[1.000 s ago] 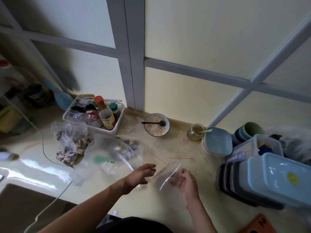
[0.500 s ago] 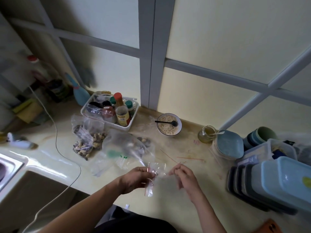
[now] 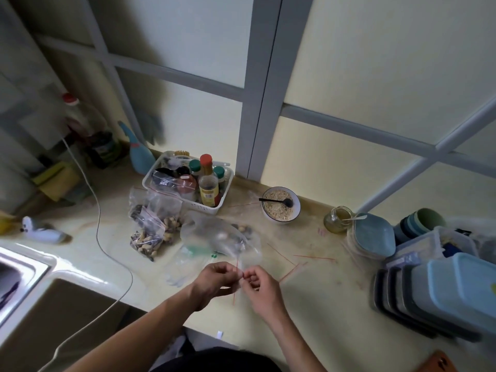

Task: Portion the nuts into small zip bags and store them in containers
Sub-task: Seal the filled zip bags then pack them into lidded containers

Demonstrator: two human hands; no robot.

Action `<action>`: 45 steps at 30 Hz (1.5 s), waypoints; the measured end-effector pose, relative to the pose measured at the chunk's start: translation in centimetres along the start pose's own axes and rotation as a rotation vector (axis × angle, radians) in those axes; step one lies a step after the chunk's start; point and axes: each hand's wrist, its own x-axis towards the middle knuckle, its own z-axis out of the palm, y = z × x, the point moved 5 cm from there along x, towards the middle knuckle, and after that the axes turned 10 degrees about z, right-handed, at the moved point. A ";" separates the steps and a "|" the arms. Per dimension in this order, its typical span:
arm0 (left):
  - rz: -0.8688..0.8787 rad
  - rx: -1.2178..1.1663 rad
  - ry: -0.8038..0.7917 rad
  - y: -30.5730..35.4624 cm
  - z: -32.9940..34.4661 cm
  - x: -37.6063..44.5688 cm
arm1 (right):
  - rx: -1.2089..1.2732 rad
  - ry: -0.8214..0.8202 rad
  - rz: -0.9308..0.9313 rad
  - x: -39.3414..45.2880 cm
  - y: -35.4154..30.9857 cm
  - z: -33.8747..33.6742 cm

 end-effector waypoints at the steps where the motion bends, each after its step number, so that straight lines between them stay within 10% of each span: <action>1: -0.004 0.010 0.023 0.2 -0.3 0.0 | 0.004 0.011 0.004 -0.2 -0.3 0.5; 19: -0.025 0.076 -0.302 1.7 -1.9 0.3 | -0.051 0.252 0.040 -1.6 -2.1 1.5; 29: 0.068 0.272 -0.224 1.2 -0.1 0.6 | -0.188 0.370 0.067 -2.1 -1.3 2.0; 45: 0.154 0.182 -0.137 0.9 -1.5 -3.1 | 0.303 0.201 0.134 -3.9 -0.5 3.6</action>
